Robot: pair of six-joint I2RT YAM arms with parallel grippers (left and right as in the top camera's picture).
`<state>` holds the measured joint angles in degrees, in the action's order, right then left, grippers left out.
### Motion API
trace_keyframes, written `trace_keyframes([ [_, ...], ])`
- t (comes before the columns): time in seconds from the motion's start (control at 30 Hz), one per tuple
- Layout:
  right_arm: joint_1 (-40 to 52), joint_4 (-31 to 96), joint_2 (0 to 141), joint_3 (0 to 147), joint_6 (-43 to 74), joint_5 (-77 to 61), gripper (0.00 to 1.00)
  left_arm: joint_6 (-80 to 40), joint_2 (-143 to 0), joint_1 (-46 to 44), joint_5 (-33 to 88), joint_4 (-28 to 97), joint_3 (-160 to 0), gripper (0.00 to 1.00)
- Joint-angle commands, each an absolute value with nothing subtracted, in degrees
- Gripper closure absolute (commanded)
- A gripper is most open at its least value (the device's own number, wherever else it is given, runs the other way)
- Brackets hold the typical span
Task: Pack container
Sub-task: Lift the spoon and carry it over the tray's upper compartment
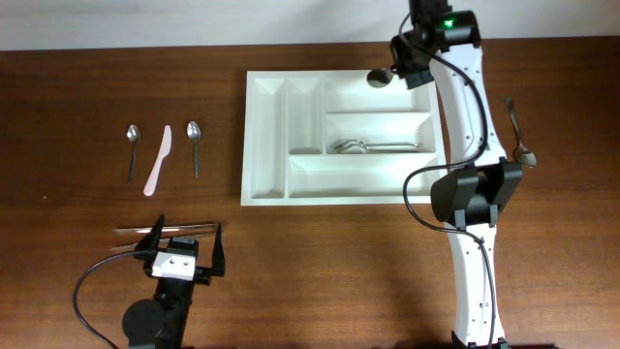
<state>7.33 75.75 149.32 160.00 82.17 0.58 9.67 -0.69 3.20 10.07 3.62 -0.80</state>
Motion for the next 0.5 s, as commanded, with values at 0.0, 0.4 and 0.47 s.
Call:
trace_keyframes([
  [0.0,9.04,75.57,148.57,157.16,95.57,1.50,0.96,10.39,-0.30,3.57,9.65,3.70,-0.54,0.01],
  [0.4,12.40,69.49,148.57,152.03,100.20,1.08,0.96,10.39,-0.30,3.57,9.65,3.68,-0.54,0.01],
  [0.47,12.67,69.34,148.57,151.48,100.64,1.08,0.94,10.39,-0.30,3.57,9.65,3.70,-0.54,0.01],
])
